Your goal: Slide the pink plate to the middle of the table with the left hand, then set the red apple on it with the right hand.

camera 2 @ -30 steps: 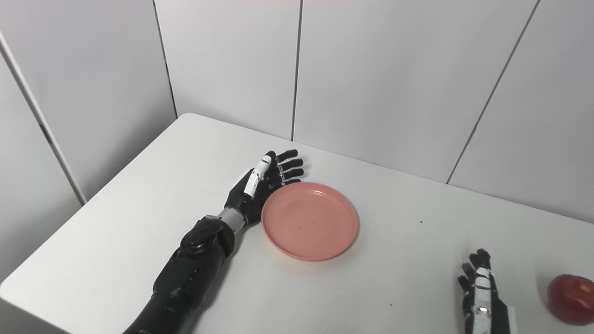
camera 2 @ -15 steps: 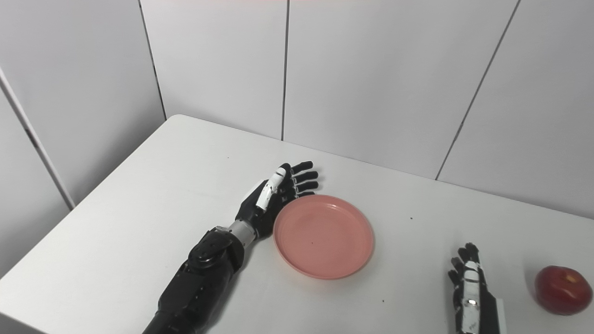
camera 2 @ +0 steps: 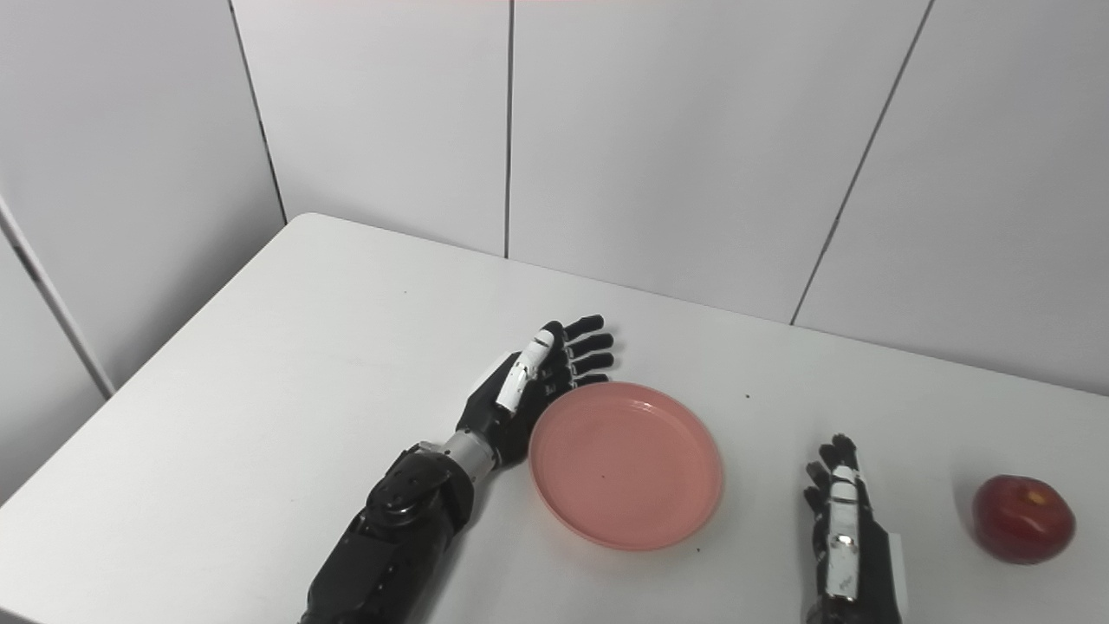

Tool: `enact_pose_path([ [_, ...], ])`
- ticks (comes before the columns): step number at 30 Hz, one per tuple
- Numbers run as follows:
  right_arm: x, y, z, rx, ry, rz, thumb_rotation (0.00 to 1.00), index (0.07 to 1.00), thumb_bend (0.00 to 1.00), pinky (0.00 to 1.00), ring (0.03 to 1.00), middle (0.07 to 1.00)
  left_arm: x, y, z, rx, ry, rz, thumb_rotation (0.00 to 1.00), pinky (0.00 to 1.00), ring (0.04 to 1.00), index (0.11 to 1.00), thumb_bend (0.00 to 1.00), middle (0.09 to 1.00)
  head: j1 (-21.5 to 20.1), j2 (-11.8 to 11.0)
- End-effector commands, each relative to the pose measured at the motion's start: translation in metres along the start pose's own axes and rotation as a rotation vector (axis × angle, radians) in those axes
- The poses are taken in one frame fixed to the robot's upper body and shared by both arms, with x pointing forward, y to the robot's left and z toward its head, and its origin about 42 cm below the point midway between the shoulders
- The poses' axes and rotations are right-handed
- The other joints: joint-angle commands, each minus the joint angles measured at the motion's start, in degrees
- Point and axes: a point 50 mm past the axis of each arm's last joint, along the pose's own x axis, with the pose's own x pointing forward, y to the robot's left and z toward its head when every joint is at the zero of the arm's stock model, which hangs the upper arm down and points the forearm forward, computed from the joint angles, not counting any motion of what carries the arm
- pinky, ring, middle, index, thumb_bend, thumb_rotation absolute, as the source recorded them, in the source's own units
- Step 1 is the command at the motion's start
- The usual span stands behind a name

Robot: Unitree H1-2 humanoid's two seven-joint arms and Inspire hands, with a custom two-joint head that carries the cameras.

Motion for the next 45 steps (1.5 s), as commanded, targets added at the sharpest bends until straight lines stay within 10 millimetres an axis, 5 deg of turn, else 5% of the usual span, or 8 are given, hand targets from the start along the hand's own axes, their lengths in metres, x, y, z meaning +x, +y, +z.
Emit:
enact_pose_path([
  [1,0.003,0.007,0.016,-0.002,-0.054,0.002,1.00,0.935,0.24,0.94,0.925,0.936,-0.015,0.002,-0.033,-0.029,0.159,0.054,1.00,0.83,0.854,0.839,0.33,0.857,-0.63,0.24],
  [12,0.005,0.015,0.018,0.014,-0.058,-0.001,1.00,0.938,0.26,0.95,0.930,0.937,-0.017,-0.021,-0.042,0.002,0.151,0.020,1.00,0.85,0.861,0.845,0.36,0.861,-3.85,1.36],
  [28,0.008,0.020,0.027,-0.005,-0.086,0.000,1.00,0.933,0.26,0.92,0.923,0.934,-0.027,-0.009,-0.040,0.023,0.139,0.046,1.00,0.83,0.852,0.844,0.36,0.854,-11.12,2.89],
  [35,0.009,0.019,0.052,-0.060,-0.158,-0.029,0.97,0.906,0.27,0.87,0.894,0.910,-0.032,-0.002,-0.037,0.021,0.130,0.054,1.00,0.82,0.846,0.844,0.34,0.853,-15.76,2.96],
  [45,0.005,0.008,0.097,-0.371,-0.241,-0.049,0.69,0.893,0.41,0.78,0.863,0.892,-0.039,0.004,-0.034,-0.003,0.126,0.064,1.00,0.84,0.853,0.842,0.34,0.857,-21.75,2.74],
])
